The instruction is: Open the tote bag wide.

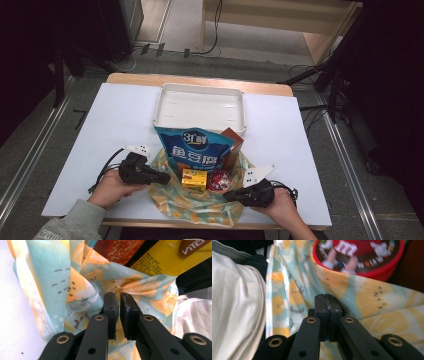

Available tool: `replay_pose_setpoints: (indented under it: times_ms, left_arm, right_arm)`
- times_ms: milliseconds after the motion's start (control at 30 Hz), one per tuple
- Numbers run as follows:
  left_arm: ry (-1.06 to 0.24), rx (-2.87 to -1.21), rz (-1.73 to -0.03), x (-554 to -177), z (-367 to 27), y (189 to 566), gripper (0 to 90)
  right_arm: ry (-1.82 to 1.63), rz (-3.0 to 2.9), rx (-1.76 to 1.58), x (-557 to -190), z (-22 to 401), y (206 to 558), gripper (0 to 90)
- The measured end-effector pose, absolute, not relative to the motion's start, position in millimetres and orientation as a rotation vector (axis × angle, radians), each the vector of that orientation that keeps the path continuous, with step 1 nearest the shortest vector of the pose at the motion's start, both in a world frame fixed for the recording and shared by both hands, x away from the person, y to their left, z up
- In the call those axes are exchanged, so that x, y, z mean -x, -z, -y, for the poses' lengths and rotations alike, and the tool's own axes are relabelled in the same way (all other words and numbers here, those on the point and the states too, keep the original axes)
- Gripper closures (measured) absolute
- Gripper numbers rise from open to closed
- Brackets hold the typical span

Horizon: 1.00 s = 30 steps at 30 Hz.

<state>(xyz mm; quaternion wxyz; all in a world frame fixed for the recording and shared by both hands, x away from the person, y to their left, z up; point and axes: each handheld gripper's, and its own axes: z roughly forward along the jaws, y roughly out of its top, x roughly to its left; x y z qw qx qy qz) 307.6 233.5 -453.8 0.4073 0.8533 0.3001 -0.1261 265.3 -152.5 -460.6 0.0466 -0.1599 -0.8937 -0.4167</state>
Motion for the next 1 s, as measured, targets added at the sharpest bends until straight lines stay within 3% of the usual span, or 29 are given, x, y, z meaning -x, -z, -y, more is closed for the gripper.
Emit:
replay_pose_setpoints:
  times_ms: [1000]
  left_arm:
    - [0.337,-2.2,-0.854,-320.2,-233.7,469.0,89.3]
  right_arm:
    - [1.179,2.721,0.639,-297.7,174.1,480.3,90.0]
